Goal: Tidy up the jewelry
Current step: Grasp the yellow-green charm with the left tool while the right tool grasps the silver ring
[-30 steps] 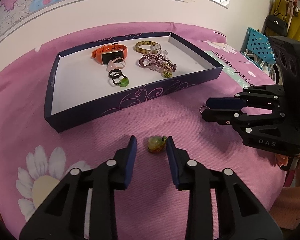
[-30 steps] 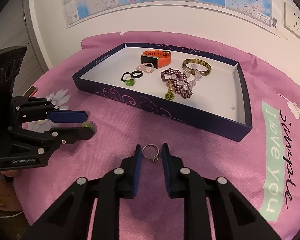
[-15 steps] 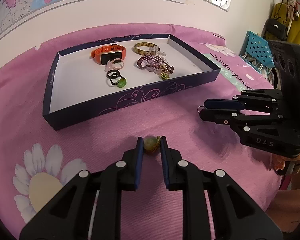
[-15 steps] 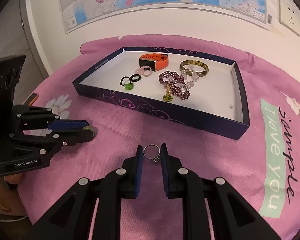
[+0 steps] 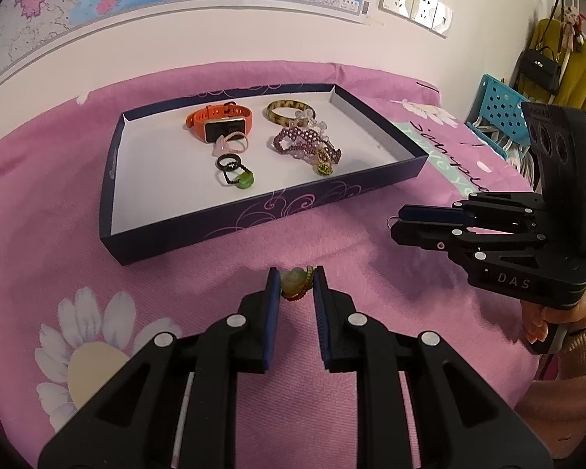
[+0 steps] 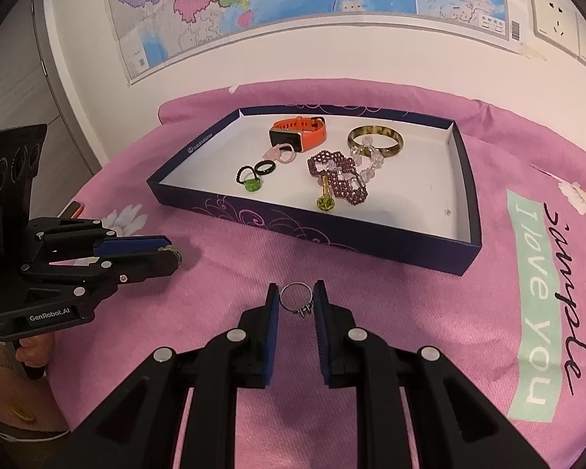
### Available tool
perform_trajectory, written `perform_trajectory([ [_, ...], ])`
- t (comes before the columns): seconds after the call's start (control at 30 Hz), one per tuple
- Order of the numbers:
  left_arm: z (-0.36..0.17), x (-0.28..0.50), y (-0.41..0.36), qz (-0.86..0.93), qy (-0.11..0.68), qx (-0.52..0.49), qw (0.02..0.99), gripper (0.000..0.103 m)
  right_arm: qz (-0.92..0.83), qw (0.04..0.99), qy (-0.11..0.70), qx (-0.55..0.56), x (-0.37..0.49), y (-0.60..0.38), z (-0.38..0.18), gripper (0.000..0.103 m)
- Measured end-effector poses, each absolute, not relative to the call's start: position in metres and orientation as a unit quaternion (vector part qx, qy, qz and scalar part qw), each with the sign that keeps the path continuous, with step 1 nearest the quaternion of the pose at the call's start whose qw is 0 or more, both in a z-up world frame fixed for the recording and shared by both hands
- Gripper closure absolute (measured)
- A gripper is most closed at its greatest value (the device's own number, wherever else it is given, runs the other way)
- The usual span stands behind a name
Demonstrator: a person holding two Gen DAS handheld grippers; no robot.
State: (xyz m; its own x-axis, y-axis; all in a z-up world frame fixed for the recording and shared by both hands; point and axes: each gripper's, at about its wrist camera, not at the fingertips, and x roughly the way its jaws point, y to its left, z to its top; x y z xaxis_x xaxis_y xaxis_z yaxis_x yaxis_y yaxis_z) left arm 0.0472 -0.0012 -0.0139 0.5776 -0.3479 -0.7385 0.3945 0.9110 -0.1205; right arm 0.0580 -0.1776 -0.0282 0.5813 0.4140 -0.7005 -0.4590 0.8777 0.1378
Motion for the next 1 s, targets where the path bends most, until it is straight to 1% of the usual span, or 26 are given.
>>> perform_trajectory([
  [1.0,0.001,0.049,0.001,-0.212,0.391,0.023,0.895,0.086,0.255,0.897,0.36,-0.02,0.057,-0.179,-0.009,0.087],
])
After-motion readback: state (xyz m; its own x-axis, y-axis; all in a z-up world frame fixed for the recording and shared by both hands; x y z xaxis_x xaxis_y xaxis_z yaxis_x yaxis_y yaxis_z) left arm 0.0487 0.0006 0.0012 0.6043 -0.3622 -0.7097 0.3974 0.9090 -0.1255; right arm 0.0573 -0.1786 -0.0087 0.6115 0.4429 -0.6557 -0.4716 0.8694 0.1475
